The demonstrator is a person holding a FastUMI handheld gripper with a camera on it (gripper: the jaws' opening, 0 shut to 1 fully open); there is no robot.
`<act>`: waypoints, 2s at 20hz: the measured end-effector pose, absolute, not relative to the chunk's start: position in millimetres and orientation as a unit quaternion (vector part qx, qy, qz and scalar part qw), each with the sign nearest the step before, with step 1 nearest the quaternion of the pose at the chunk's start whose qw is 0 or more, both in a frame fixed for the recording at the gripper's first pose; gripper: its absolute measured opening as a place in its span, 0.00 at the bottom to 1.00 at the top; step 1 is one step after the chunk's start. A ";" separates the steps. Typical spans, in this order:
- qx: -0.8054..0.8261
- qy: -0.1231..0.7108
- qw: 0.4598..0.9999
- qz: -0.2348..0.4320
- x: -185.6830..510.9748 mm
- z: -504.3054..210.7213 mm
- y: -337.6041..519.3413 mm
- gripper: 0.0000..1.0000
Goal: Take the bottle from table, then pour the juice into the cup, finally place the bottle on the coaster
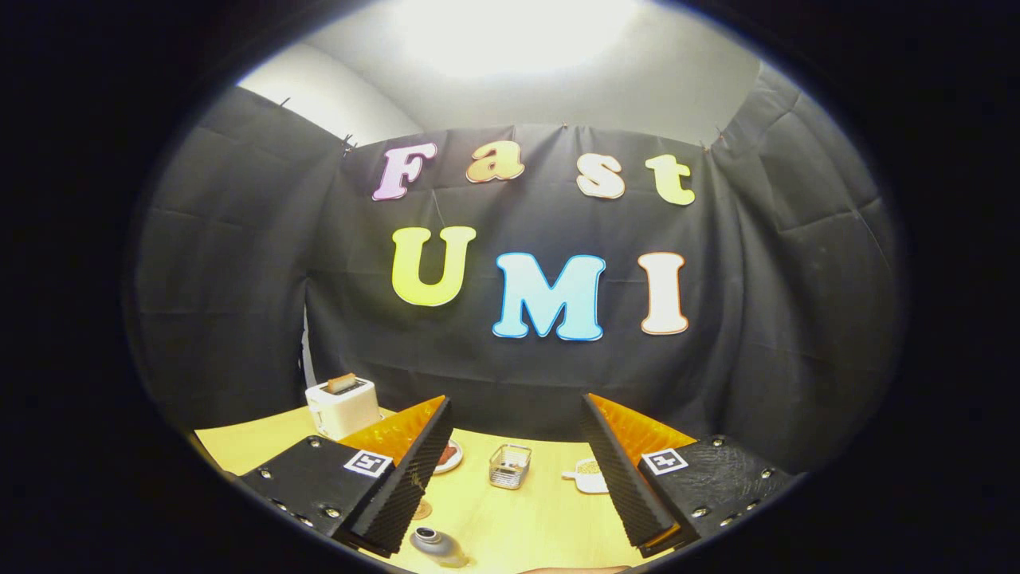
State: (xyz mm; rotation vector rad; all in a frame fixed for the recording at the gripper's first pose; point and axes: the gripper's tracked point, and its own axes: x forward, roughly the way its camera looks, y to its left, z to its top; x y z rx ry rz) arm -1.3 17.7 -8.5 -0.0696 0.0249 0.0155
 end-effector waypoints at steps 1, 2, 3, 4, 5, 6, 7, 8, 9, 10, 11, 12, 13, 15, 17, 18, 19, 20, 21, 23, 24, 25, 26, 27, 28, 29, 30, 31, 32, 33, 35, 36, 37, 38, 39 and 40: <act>-0.033 0.012 0.999 0.010 -0.9 -9.6 21.4 0.99; -0.026 0.014 0.999 0.013 -1.3 -11.2 22.7 0.98; -0.017 0.015 1.000 0.016 -2.8 -12.3 24.1 0.98; -0.011 0.017 1.000 0.018 -3.9 -13.1 25.1 0.98; -0.008 0.016 1.000 0.019 -4.4 -12.8 23.7 0.98; -0.010 0.014 1.000 0.019 -5.0 -12.0 23.5 0.98; -0.011 0.014 1.000 0.017 -5.8 -14.3 22.9 0.98; -0.011 0.013 1.000 0.018 -6.8 -16.2 23.3 0.98; -0.010 0.014 1.000 0.020 -8.5 -19.9 26.8 0.98; -0.009 0.014 1.000 0.023 -10.1 -23.3 30.5 0.98; -0.008 0.013 1.000 0.024 -12.1 -27.4 33.5 0.98; -0.005 0.011 1.000 0.026 -14.6 -31.6 37.1 0.98; -0.006 0.010 1.000 0.028 -16.2 -37.9 42.3 0.98; -0.010 0.008 0.999 0.031 -20.4 -52.3 50.6 0.98; -0.009 0.002 0.999 0.031 -24.0 -67.6 59.0 0.98; -0.008 0.001 0.999 0.034 -24.2 -76.8 64.1 0.98; -0.007 0.002 0.999 0.036 -25.1 -89.3 69.6 0.98; -0.001 0.002 0.999 0.034 -25.3 -99.9 72.8 0.98; 0.004 0.003 0.999 0.036 -26.5 -110.2 77.6 0.98; 0.007 0.015 0.999 0.040 -24.8 -135.1 85.5 0.98; 0.011 0.019 0.999 0.040 -23.5 -145.5 87.1 0.98; 0.016 0.026 0.999 0.037 -21.5 -159.5 87.8 0.98; 0.019 0.034 0.999 0.037 -19.8 -172.2 90.2 0.98; 0.020 0.038 0.998 0.036 -19.1 -182.8 92.9 0.98; 0.020 0.039 0.999 0.030 -16.8 -190.9 91.4 0.98; 0.019 0.039 0.999 0.026 -15.3 -198.2 91.5 0.98; 0.019 0.038 0.999 0.025 -13.0 -205.4 94.0 0.98; 0.017 0.037 0.999 0.023 -10.4 -214.2 96.9 0.98; 0.015 0.038 0.999 0.021 -8.0 -220.8 98.2 0.98; 0.014 0.040 0.999 0.018 -6.4 -228.6 98.9 0.98; 0.022 0.046 0.999 0.014 -2.6 -245.1 102.1 0.98; 0.025 0.050 0.998 0.012 -1.0 -253.5 104.0 0.98; 0.025 0.056 0.998 0.010 1.4 -263.2 105.6 0.98; 0.025 0.059 0.998 0.007 3.0 -269.8 105.8 0.98; 0.026 0.061 0.998 0.003 4.6 -276.5 106.0 0.98; 0.029 0.061 0.998 0.002 5.9 -280.6 105.9 0.98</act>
